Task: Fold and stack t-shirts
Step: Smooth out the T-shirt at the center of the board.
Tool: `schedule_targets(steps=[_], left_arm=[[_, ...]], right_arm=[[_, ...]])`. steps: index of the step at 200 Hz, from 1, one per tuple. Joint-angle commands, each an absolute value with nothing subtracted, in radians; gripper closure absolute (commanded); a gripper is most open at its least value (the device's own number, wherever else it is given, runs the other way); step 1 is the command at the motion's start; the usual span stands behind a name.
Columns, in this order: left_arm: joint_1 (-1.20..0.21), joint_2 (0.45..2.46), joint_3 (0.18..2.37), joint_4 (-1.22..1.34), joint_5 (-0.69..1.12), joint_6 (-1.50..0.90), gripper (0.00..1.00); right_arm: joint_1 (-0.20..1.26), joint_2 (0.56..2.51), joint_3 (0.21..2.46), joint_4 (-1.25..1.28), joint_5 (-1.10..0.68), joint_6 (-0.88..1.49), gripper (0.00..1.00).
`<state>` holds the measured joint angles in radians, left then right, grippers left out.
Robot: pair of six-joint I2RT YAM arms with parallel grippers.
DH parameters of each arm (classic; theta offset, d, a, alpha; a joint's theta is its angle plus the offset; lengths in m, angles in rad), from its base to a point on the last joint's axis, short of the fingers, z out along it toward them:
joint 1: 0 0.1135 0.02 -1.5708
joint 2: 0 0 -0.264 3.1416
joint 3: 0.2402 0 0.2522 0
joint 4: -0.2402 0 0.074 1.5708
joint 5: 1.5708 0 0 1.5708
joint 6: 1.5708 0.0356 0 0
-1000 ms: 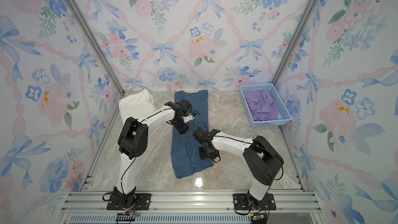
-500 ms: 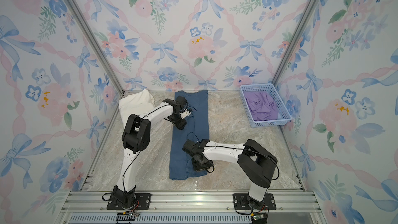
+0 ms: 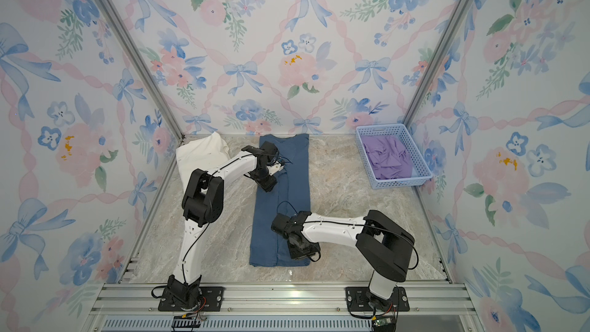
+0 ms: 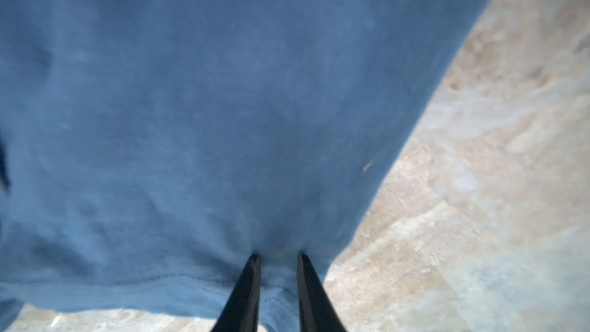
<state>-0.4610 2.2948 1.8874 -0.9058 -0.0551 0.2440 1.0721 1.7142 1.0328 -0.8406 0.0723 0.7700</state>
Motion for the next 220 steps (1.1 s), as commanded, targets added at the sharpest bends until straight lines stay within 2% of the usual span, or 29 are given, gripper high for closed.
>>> schedule_targets(steps=[1, 40, 79, 120, 147, 220], left_arm=[[-0.448, 2.246, 1.85, -0.916, -0.075, 0.273, 0.35], [-0.452, 2.031, 1.723, -0.93, 0.034, 0.283, 0.3], [-0.515, 1.791, 1.438, -0.983, 0.026, 0.342, 0.29], [-0.676, 1.614, 1.16, -1.052, 0.008, 0.354, 0.29], [-0.75, 1.576, 1.107, -1.099, 0.057, 0.336, 0.29], [-0.827, 1.637, 1.076, -1.159, 0.151, 0.351, 0.29]], right_arm=[[1.063, 1.676, 1.093, -0.943, 0.161, 0.739, 0.73], [1.034, 1.622, 1.153, -0.955, 0.204, 0.719, 0.57], [1.021, 1.614, 1.102, -0.926, 0.159, 0.746, 0.57], [1.043, 1.587, 1.025, -0.897, 0.113, 0.794, 0.57], [1.07, 1.576, 0.988, -0.896, 0.107, 0.825, 0.58], [1.136, 1.603, 0.971, -0.876, 0.098, 0.861, 0.58]])
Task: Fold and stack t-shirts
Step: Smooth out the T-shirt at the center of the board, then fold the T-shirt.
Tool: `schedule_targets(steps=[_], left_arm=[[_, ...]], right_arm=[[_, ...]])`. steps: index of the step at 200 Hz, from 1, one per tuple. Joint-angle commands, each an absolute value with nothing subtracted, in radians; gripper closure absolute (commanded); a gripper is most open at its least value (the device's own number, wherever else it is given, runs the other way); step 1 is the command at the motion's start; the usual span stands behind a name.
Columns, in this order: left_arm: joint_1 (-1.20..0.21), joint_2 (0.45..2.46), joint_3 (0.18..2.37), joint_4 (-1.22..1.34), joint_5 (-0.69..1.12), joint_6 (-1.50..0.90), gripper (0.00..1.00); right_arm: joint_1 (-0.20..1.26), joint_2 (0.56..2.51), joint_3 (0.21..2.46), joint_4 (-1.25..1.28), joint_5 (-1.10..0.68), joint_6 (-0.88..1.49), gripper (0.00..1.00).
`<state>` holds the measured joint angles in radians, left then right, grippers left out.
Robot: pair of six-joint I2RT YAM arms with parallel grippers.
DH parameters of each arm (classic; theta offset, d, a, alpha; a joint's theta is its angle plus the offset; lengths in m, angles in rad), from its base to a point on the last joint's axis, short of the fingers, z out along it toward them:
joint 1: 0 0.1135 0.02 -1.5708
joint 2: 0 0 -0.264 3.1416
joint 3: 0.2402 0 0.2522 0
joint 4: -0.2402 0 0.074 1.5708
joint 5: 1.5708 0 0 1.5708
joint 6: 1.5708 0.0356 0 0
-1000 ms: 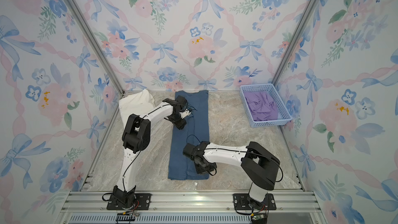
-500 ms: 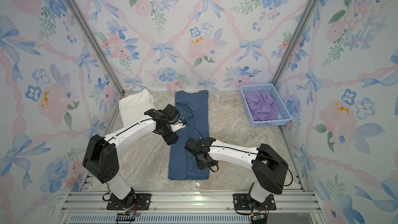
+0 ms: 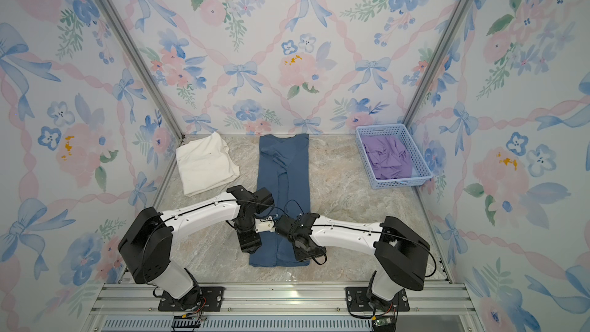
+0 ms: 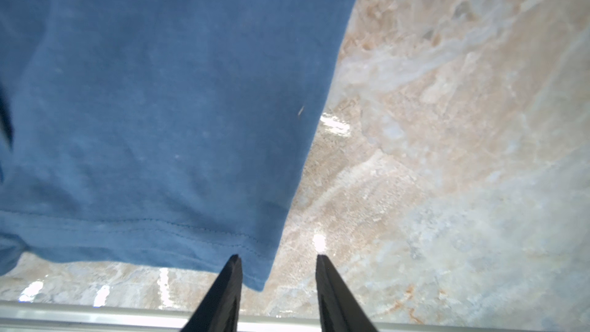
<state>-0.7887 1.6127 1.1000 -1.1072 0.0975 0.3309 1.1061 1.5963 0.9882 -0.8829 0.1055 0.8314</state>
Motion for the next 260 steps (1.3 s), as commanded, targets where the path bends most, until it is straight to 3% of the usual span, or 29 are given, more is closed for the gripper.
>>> schedule_targets(steps=[1, 99, 147, 192, 260], left_arm=[[-0.828, 1.639, 1.076, -1.158, 0.151, 0.351, 0.29], [-0.864, 1.811, 1.069, -1.129, 0.128, 0.356, 0.34], [-0.864, 1.869, 1.112, -1.123, 0.124, 0.344, 0.59], [-0.862, 1.882, 1.139, -1.127, 0.111, 0.338, 1.0], [-0.841, 1.844, 1.214, -1.181, 0.1, 0.362, 1.0]], right_arm=[[1.137, 1.604, 0.971, -0.876, 0.098, 0.861, 0.58], [1.163, 1.649, 0.982, -0.856, 0.091, 0.843, 0.58], [1.163, 1.626, 0.962, -0.859, 0.095, 0.839, 0.58], [1.163, 1.609, 0.947, -0.861, 0.098, 0.836, 0.59], [1.17, 1.619, 0.99, -0.862, 0.101, 0.822, 0.59]])
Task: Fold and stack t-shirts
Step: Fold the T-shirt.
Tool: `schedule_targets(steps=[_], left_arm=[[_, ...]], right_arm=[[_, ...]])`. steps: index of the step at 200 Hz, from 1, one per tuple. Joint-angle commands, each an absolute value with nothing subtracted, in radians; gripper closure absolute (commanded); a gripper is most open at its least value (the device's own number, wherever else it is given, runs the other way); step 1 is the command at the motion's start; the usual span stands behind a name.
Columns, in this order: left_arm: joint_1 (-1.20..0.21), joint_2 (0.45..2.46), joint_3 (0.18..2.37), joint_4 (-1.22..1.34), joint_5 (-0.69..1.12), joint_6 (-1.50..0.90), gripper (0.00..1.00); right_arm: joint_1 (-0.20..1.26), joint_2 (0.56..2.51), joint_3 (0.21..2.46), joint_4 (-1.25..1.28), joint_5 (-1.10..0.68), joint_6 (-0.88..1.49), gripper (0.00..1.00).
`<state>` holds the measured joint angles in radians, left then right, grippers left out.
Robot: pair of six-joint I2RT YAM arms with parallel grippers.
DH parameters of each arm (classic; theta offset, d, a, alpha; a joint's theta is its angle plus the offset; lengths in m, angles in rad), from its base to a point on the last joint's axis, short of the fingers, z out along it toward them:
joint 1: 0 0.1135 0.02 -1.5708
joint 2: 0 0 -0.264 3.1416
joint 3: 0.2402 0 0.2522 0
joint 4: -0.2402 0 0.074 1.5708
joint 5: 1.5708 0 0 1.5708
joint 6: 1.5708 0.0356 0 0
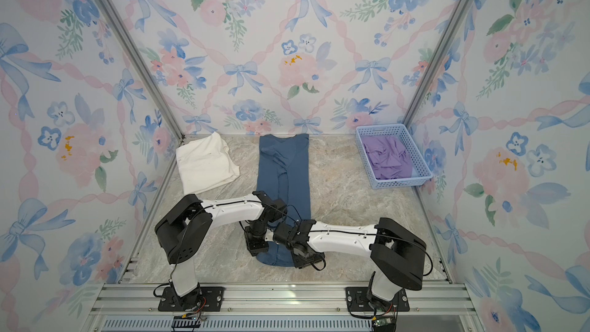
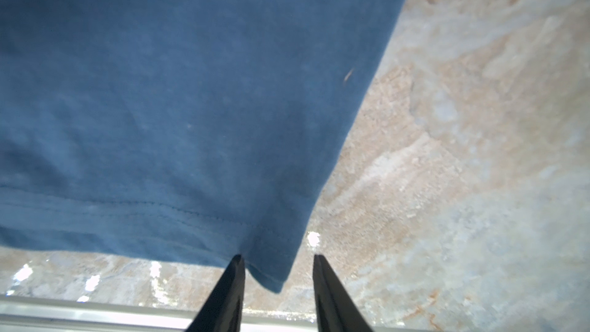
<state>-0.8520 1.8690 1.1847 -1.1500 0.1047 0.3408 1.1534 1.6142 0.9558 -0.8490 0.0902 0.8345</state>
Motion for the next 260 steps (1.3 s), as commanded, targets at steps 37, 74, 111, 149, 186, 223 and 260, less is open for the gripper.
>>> schedule_targets(steps=[37, 74, 111, 149, 186, 223, 260], left_arm=[[-0.83, 1.829, 1.215, -1.186, 0.099, 0.365, 1.0], [-0.82, 1.807, 1.218, -1.19, 0.104, 0.37, 1.0], [-0.806, 1.773, 1.227, -1.201, 0.105, 0.373, 1.0], [-0.783, 1.738, 1.246, -1.207, 0.109, 0.376, 1.0], [-0.765, 1.731, 1.32, -1.229, 0.089, 0.388, 1.0], [-0.718, 1.781, 1.454, -1.238, 0.053, 0.405, 1.0], [-0.63, 1.888, 1.616, -1.24, 0.043, 0.427, 1.0]], right_arm=[[1.179, 1.649, 0.982, -0.841, 0.088, 0.825, 0.59], [1.178, 1.722, 0.962, -0.799, 0.069, 0.832, 0.61], [1.175, 1.744, 0.942, -0.778, 0.06, 0.836, 0.79], [1.159, 1.696, 0.949, -0.803, 0.086, 0.822, 1.0], [1.103, 1.61, 1.074, -0.954, 0.192, 0.742, 1.0], [0.97, 1.593, 1.258, -1.041, 0.249, 0.6, 1.0], [0.861, 1.687, 1.434, -1.048, 0.246, 0.497, 1.0]])
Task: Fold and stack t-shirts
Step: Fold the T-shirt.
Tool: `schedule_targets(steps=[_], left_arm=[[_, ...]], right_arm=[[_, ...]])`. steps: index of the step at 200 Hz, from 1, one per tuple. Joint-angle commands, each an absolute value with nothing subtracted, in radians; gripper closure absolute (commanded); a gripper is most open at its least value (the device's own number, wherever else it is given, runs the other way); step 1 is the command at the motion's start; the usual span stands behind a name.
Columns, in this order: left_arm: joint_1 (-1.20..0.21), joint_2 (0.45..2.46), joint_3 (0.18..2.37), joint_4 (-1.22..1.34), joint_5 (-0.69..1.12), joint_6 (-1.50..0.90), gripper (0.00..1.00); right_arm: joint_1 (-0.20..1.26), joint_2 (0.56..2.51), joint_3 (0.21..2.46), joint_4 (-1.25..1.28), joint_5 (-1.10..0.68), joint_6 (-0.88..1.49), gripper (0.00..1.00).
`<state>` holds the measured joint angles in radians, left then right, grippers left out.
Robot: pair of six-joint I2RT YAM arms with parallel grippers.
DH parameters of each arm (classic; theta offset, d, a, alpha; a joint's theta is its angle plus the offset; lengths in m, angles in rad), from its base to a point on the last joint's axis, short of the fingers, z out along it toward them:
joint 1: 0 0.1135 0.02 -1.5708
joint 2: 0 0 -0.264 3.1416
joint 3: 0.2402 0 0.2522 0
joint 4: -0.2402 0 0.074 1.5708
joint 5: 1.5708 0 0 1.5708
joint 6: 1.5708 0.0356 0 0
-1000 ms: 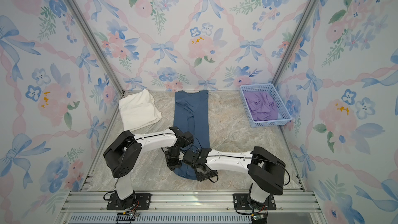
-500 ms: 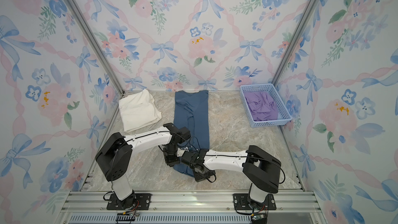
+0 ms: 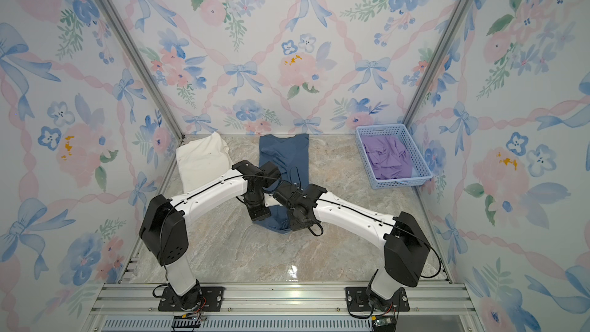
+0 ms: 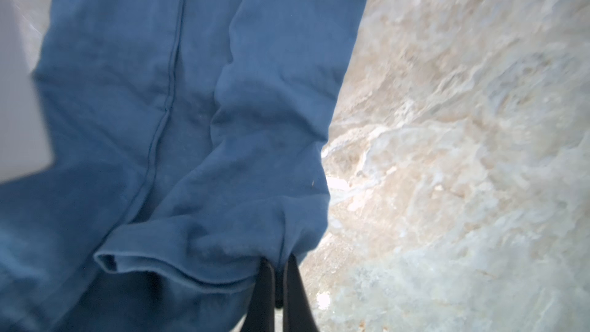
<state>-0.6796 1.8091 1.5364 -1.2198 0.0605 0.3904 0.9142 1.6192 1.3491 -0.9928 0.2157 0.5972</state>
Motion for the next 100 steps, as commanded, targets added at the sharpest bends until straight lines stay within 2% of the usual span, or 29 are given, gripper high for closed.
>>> schedule_targets(steps=[1, 100], left_arm=[[-0.628, 1.892, 1.62, -1.24, 0.042, 0.428, 1.0], [-0.453, 2.24, 2.061, -1.244, 0.069, 0.436, 1.0]], right_arm=[[0.859, 1.69, 1.439, -1.049, 0.245, 0.495, 1.0], [0.695, 1.986, 1.701, -0.976, 0.184, 0.42, 1.0]])
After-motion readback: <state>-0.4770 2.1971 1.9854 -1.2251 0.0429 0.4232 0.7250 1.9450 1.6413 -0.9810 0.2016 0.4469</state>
